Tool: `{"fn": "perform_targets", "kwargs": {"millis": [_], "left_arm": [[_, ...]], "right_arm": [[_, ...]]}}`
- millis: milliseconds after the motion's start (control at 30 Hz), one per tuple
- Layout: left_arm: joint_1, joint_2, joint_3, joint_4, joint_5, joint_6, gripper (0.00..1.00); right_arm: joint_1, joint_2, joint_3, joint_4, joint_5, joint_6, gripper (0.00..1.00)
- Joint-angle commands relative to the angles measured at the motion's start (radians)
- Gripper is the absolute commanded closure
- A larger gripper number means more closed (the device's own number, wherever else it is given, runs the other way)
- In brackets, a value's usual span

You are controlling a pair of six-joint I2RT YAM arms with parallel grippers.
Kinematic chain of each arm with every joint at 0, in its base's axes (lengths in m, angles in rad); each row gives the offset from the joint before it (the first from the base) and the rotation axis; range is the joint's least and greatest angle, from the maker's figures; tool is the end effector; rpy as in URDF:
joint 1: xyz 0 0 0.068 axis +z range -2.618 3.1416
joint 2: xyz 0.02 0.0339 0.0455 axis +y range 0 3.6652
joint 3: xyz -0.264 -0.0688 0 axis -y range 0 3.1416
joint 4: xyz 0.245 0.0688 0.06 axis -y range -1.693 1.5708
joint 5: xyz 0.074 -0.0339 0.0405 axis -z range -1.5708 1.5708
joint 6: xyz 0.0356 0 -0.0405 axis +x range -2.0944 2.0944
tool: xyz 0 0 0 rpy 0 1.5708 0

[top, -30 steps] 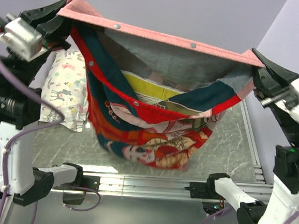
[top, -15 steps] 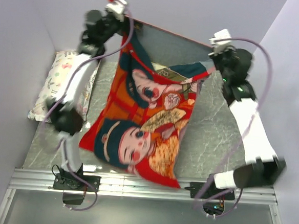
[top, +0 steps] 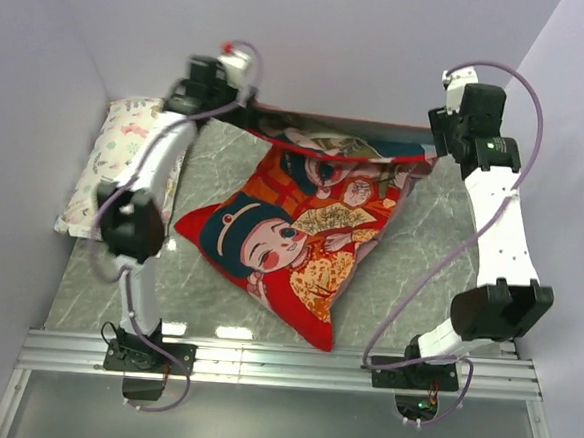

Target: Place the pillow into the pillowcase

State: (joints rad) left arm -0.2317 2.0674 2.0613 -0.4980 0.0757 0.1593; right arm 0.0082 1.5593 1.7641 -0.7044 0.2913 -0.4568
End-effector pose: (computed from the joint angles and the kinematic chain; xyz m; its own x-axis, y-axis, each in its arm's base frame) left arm 0.4734 -0.1145 0.3512 -0.4176 0.2610 -0.8703 0.3643 0.9256 0.1028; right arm 0.3396 -0.0074 0.4343 -0.5377 -0.4269 -0.7271 0.0079 0.8598 -0.5106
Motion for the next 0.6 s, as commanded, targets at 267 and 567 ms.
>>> {"fn": "perform_targets", "kwargs": {"millis": [267, 567], "left_arm": [[0.224, -0.532, -0.453, -0.166, 0.409, -0.193, 0.03], [-0.021, -0.342, -0.163, -0.069, 0.559, -0.276, 0.01]], "right_arm": [[-0.065, 0.125, 0.085, -0.318, -0.215, -0.003, 0.46], [0.215, -0.090, 0.075, -0.405, -0.850, 0.064, 0.23]]}}
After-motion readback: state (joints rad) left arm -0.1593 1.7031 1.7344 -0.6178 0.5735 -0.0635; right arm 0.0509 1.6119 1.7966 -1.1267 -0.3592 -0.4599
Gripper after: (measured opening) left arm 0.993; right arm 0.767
